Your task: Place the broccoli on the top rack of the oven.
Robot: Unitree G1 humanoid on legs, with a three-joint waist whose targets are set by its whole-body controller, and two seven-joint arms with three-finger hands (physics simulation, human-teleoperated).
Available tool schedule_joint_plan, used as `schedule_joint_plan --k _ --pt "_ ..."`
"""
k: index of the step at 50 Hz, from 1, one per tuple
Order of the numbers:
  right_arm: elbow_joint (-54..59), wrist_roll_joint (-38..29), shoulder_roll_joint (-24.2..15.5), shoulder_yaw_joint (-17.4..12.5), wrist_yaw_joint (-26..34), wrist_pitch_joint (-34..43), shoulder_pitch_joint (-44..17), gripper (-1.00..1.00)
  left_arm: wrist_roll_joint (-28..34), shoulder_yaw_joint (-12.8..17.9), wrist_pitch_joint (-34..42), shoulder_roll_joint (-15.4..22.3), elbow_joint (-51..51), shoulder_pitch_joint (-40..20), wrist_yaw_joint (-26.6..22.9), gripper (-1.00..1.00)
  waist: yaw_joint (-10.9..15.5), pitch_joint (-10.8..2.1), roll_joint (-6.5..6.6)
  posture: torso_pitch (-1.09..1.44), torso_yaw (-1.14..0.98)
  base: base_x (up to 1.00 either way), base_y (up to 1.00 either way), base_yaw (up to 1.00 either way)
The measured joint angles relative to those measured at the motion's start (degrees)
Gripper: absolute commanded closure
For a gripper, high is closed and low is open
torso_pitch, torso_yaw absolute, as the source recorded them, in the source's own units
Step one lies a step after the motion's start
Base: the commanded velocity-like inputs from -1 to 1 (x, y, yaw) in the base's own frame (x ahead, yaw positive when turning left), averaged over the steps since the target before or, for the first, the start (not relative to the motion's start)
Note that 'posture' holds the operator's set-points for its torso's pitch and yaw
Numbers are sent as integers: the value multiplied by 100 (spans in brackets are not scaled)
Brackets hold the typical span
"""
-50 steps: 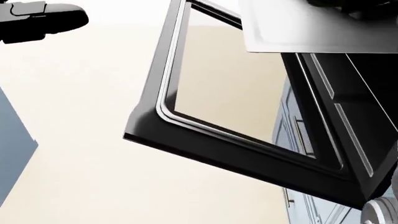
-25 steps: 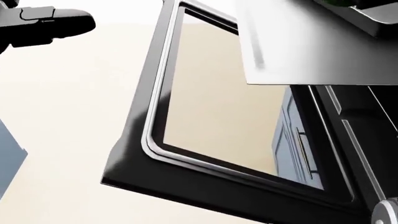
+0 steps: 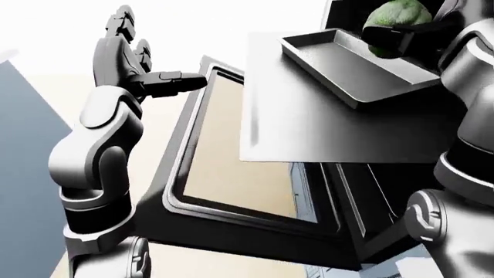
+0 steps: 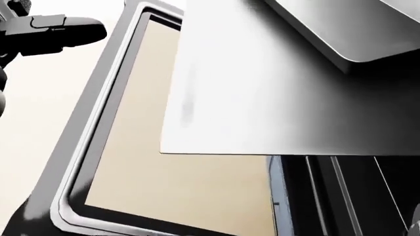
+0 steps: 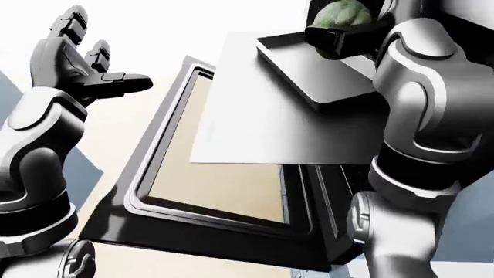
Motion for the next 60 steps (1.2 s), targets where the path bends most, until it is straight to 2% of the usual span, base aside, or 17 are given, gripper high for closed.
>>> schedule_joint_plan --k 3,7,11,14,16,21,26,35,39,47,50,60 --pt "93 -30 132 118 89 -38 -130 100 8 33 2 2 -40 -47 13 -100 -4 20 89 0 0 0 0 0" --pt "527 -123 -16 250 234 -164 -379 100 -15 38 -69 28 -138 -62 0 -100 -20 -3 172 0 0 0 0 0" --pt "760 -310 -81 212 292 -192 -560 100 -2 87 -47 44 -106 -33 32 -100 -74 -13 257 0 0 0 0 0" --pt "1034 -513 -93 258 334 -228 -849 100 4 75 -4 31 -95 -26 53 -100 -132 -24 405 0 0 0 0 0" --pt "1205 -633 -63 321 394 -305 -1045 100 -12 60 16 37 -110 -35 49 -100 -165 -76 536 0 0 0 0 0" --pt "1533 -819 11 459 636 -458 -1209 100 -8 111 21 62 -71 2 62 -100 -109 -121 337 0 0 0 0 0" --pt "2032 -1111 -133 572 898 -569 -1474 100 19 161 13 86 -95 -1 94 -100 -41 -139 278 0 0 0 0 0" --pt "3225 -2222 -507 898 1783 -804 -2285 100 7 124 -27 76 -31 -10 77 -100 -20 -119 339 0 0 0 0 0" --pt "3904 -2799 -522 887 2184 -1131 -2649 100 1 108 -51 74 7 -13 60 -100 -49 -131 385 0 0 0 0 0" --pt "4955 -3610 -464 867 2614 -1738 -3044 100 -17 109 -51 74 -43 -24 58 -100 -78 -126 449 0 0 0 0 0" --pt "5262 -3777 -398 821 2636 -1968 -3154 100 -30 96 -45 77 -53 -28 56 -100 -76 -124 452 0 0 0 0 0" --pt "5942 -3856 -278 629 2105 -2632 -3080 100 -27 132 -38 96 -37 -12 74 -100 -62 -134 424 0 0 0 0 0"
